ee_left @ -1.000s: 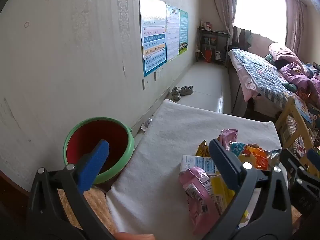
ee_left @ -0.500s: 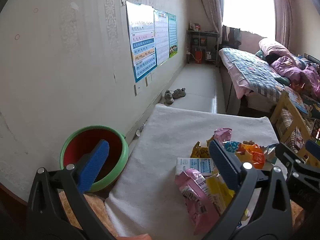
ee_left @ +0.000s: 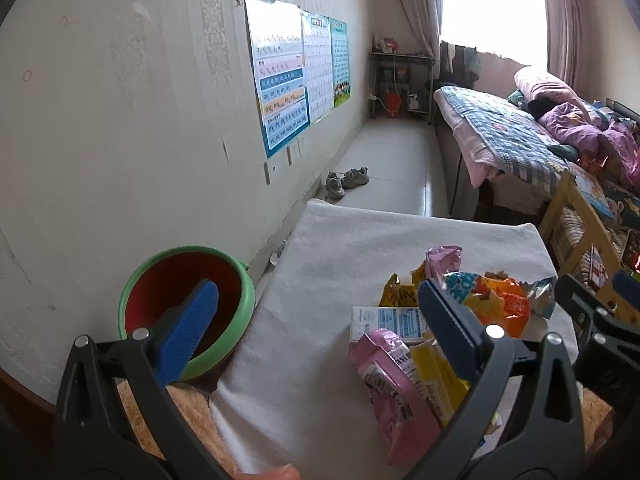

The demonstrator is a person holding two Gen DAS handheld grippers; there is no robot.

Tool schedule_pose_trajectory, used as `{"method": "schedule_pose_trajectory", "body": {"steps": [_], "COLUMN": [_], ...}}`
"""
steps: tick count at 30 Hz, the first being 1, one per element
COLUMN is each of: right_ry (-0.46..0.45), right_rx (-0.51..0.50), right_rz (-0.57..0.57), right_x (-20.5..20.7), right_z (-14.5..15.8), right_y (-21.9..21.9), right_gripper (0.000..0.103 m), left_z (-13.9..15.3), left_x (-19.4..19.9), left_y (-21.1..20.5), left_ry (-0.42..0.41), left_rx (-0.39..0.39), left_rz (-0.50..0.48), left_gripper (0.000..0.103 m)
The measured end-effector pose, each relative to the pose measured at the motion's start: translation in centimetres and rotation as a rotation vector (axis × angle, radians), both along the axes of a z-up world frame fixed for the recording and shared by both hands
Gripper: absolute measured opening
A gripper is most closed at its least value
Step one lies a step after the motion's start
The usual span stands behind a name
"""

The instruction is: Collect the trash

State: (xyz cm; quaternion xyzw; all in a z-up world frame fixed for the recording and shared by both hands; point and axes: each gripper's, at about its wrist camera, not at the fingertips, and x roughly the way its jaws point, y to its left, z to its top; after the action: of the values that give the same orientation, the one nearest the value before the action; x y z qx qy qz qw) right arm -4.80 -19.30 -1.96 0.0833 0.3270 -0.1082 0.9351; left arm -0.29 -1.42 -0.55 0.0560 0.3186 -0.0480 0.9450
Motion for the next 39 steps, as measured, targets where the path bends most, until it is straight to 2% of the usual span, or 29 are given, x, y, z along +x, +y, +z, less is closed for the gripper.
{"method": "schedule_pose_trajectory", "body": {"steps": [39], "right_ry": [0.015], "right_rx": [-0.001], "right_rz": [0.008], "right_x": [0.23], "right_z": [-0.79], "right_y": [0.29], "right_gripper": [0.096], "left_z": [-0.26], "left_x": [0.28], "left_y": [-0.08], "left_ry": [0.015], "left_rx": [-0.006], "left_rz": [-0.001], "left_gripper": [0.098]}}
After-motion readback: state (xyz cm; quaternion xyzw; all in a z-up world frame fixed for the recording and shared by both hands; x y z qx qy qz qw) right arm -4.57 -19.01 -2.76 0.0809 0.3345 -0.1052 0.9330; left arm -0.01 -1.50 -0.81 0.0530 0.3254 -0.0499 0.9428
